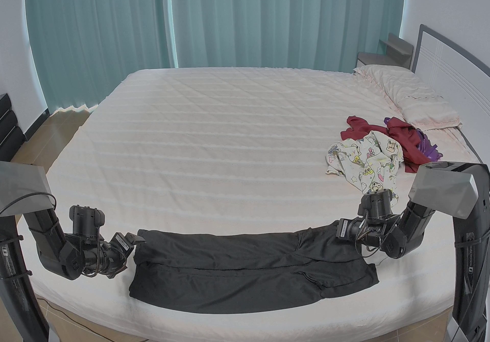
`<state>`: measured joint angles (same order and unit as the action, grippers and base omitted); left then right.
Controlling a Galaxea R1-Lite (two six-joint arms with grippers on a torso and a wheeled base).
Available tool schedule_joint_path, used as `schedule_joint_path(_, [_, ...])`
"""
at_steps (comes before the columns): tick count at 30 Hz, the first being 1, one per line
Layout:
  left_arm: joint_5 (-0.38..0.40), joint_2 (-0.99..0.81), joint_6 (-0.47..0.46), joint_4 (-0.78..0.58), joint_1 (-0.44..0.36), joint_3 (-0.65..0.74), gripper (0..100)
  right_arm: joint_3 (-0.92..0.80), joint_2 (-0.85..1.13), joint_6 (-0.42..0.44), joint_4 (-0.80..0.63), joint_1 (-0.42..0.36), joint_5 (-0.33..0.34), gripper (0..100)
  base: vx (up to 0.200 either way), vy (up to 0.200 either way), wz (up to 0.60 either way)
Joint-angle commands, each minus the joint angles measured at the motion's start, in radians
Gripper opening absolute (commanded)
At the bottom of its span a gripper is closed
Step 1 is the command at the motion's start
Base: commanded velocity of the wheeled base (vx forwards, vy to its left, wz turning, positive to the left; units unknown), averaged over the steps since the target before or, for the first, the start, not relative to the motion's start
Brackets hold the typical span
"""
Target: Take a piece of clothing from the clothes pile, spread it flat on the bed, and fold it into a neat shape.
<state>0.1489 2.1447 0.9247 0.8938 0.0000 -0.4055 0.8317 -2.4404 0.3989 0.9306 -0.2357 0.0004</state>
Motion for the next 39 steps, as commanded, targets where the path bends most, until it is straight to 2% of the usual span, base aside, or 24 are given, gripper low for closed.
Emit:
schedule_joint_path(1, [0.000,0.001,0.000,0.000,0.000,-0.001,100,-0.011,0.050,0.015,0.004,0.004,0.000,0,0.000,0.000,0.00])
schedule_joint_path(11, [0.000,0.001,0.000,0.000,0.000,-0.001,100,-0.031,0.011,0.009,0.040,-0.004,-0.002,0,0.000,0.000,0.00])
schedule_joint_path(12, [0.000,0.001,0.000,0.000,0.000,-0.001,100,-0.039,0.011,0.009,0.036,-0.002,-0.002,100,0.000,0.000,0.00])
schedule_joint_path(19, [0.001,0.001,0.000,0.000,0.000,0.002,100,-0.057,0.037,0.024,0.050,0.010,-0.007,100,0.000,0.000,0.00])
schedule_joint_path(22, [0.001,0.000,0.000,0.000,0.000,0.002,100,-0.065,0.073,0.069,0.051,0.021,-0.051,100,0.000,0.000,0.00])
schedule_joint_path(27, [0.000,-0.002,0.002,0.000,0.000,-0.001,100,-0.140,0.129,0.207,0.053,0.012,-0.122,100,0.000,0.000,0.00])
schedule_joint_path(28, [0.000,-0.002,0.002,0.000,0.000,-0.001,100,-0.143,0.130,0.212,0.054,0.012,-0.123,100,0.000,0.000,0.00])
schedule_joint_path(30, [0.000,-0.005,0.002,0.002,0.000,-0.007,100,-0.183,0.172,0.324,0.060,-0.008,-0.126,100,0.000,0.000,0.00])
schedule_joint_path(33, [-0.002,-0.006,0.003,0.000,-0.002,-0.018,100,-0.203,0.179,0.425,0.063,-0.027,-0.126,100,0.000,0.000,0.00])
schedule_joint_path(39, [-0.032,-0.008,0.003,-0.016,-0.003,-0.078,100,-0.240,0.155,0.479,0.077,-0.028,-0.080,100,0.000,0.000,0.00])
